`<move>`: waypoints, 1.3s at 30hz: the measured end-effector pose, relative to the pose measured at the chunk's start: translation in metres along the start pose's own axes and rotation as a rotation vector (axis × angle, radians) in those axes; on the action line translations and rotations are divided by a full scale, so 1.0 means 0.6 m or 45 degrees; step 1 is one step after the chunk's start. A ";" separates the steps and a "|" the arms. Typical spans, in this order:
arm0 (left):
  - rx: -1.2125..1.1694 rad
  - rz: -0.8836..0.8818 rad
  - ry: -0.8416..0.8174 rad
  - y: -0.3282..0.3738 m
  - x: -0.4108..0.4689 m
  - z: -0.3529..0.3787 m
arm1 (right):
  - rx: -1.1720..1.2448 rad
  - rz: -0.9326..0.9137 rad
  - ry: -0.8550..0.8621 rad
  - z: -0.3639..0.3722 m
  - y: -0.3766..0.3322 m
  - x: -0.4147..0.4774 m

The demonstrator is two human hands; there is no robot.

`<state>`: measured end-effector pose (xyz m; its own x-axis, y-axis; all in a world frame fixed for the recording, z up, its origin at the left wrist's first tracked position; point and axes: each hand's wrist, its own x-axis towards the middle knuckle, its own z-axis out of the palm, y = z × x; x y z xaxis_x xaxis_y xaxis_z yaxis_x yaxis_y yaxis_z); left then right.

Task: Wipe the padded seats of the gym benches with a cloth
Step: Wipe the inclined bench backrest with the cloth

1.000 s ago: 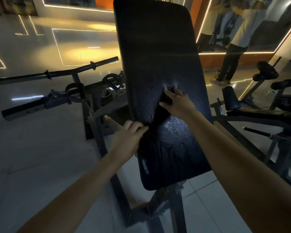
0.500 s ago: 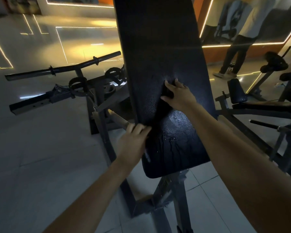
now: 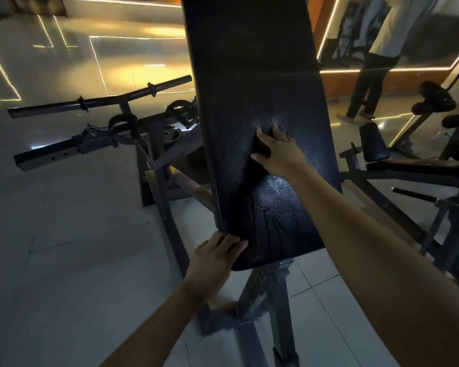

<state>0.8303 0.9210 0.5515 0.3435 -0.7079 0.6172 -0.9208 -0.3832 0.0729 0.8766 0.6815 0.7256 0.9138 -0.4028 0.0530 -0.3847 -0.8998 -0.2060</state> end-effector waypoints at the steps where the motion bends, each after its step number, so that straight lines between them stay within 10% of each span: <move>1: 0.024 0.033 0.015 -0.009 0.011 -0.006 | -0.006 0.000 -0.005 0.000 0.000 0.000; 12: 0.094 -0.288 0.142 -0.081 0.152 -0.058 | -0.020 -0.006 -0.002 0.004 0.000 0.001; 24: 0.002 0.120 0.016 -0.015 0.004 -0.004 | -0.043 0.003 0.000 -0.001 0.000 -0.003; 35: 0.060 -0.237 0.181 -0.028 0.096 -0.021 | -0.025 -0.017 0.021 0.002 0.000 -0.007; 39: -0.046 -0.014 0.086 0.022 -0.015 0.020 | -0.030 -0.024 0.052 0.016 0.007 -0.012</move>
<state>0.8174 0.9153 0.5373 0.3418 -0.6615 0.6675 -0.9234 -0.3684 0.1077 0.8696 0.6821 0.7150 0.9151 -0.3916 0.0963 -0.3707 -0.9108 -0.1817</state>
